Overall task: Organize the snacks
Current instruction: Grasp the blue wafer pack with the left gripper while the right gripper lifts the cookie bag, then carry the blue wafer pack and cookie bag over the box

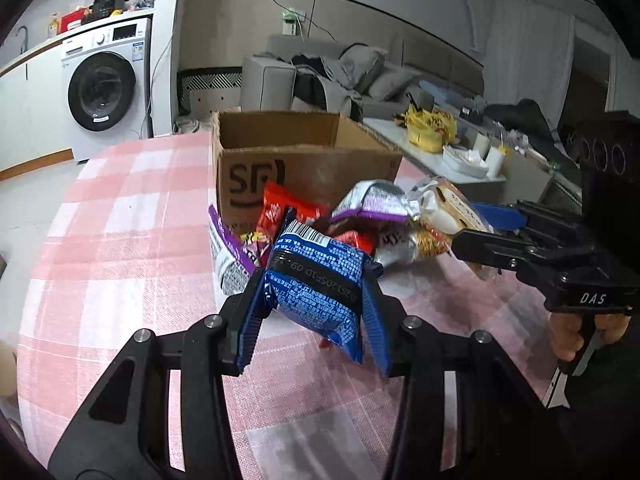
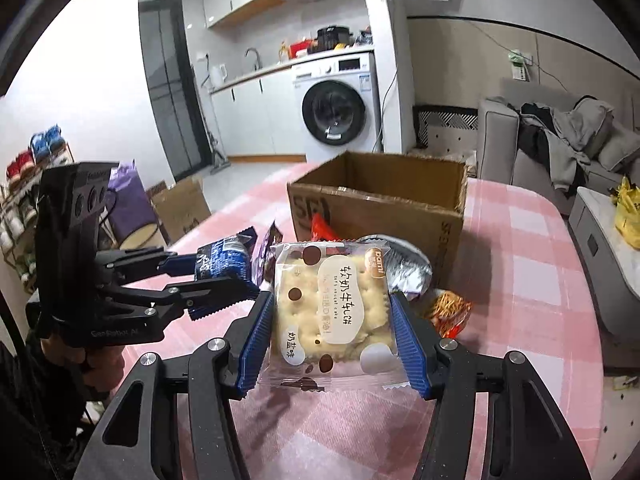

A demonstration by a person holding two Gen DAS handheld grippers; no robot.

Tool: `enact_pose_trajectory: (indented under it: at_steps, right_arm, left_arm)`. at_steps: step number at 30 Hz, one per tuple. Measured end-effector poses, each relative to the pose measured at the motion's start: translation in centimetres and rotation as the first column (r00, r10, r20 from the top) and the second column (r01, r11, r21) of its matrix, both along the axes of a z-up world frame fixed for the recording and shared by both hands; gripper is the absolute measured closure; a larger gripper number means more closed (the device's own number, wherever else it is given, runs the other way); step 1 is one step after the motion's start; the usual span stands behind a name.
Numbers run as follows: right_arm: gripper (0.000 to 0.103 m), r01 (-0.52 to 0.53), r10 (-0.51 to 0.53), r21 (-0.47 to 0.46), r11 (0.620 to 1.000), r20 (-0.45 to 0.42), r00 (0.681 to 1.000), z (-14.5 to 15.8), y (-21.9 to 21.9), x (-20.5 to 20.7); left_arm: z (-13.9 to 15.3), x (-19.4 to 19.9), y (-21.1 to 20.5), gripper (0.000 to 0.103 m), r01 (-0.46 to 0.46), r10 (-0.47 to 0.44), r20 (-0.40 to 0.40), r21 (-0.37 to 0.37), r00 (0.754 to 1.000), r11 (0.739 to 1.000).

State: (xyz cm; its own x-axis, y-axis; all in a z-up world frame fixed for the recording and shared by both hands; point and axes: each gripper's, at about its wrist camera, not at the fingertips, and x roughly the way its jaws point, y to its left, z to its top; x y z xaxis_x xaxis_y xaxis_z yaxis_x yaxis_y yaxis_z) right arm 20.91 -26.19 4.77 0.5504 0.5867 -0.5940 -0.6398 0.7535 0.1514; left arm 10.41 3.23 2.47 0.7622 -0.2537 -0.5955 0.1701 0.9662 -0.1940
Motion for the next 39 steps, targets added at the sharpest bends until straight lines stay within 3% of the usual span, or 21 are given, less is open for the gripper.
enact_pose_trajectory:
  at_steps: [13, 31, 39]
  right_arm:
    - [0.044, 0.058, -0.060, 0.084, 0.995, 0.026, 0.998, 1.3, -1.1, 0.6]
    - [0.044, 0.141, -0.143, 0.152, 0.978, -0.002, 0.990, 3.5, -0.7, 5.5]
    - [0.044, 0.141, -0.145, 0.146, 0.979, 0.015, 0.989, 4.7, 0.2, 7.9]
  left_arm:
    - [2.5, -0.8, 1.9, 0.061, -0.076, 0.079, 0.091, -0.036, 0.993, 0.996]
    - [5.9, 5.5, 1.3, 0.061, -0.074, 0.076, 0.144, -0.018, 0.987, 0.997]
    - [5.8, 9.4, 1.0, 0.061, -0.096, 0.092, 0.133, 0.024, 0.987, 0.995]
